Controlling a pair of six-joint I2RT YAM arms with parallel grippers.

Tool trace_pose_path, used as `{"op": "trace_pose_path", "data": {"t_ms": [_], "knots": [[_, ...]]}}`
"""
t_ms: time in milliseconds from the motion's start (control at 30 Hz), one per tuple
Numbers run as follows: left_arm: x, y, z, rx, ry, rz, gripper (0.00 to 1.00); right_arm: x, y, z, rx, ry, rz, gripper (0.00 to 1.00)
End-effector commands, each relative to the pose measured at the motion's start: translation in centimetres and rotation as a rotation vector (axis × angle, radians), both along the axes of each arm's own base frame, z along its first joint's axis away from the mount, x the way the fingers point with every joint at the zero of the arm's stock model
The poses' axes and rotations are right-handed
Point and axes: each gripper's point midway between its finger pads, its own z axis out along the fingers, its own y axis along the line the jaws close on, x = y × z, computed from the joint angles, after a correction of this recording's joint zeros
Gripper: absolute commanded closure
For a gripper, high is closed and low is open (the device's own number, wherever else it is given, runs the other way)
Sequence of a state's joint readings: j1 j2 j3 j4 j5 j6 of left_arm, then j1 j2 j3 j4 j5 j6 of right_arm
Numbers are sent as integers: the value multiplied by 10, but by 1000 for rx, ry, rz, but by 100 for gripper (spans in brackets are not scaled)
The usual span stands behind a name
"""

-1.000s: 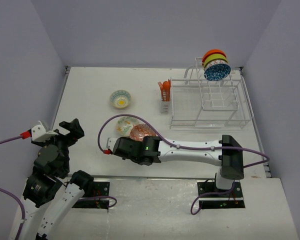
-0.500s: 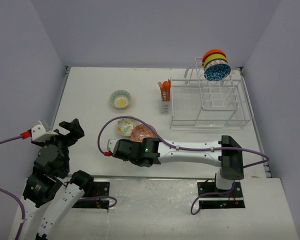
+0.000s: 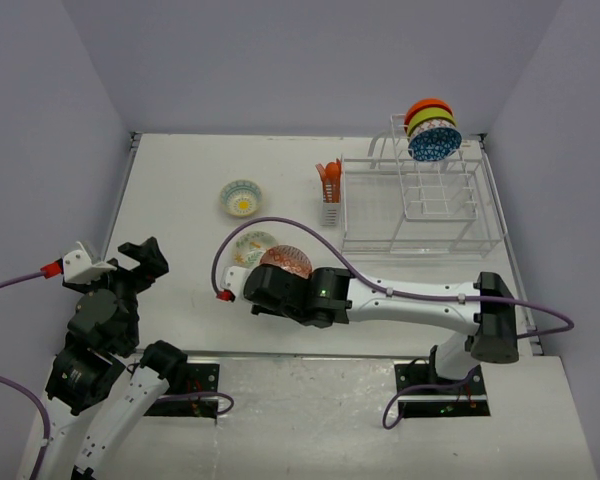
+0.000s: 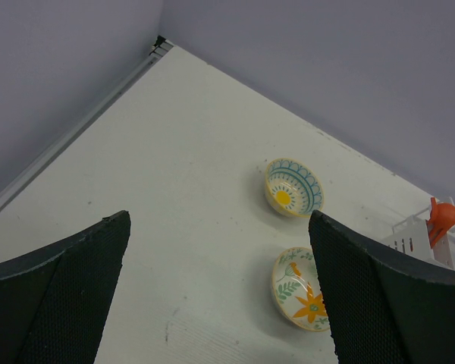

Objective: Unload the bowls from the dish rack

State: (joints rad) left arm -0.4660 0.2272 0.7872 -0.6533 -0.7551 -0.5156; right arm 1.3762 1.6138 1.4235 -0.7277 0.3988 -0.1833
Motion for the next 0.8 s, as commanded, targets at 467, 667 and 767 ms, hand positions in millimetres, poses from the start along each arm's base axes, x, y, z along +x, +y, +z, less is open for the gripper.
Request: {"op": "trace_pose_path", "data": {"t_ms": [467,667,767], "knots": [[0,2,6,-16,-17,15,0,47,-1,59,204,-43,-35,100],[1,2,7,-15,-17,17,0,75,1,60,164,-64,-50,100],[0,2,7,-17,-18,17,0,79,17,53,139,-53,-26,100]]}}
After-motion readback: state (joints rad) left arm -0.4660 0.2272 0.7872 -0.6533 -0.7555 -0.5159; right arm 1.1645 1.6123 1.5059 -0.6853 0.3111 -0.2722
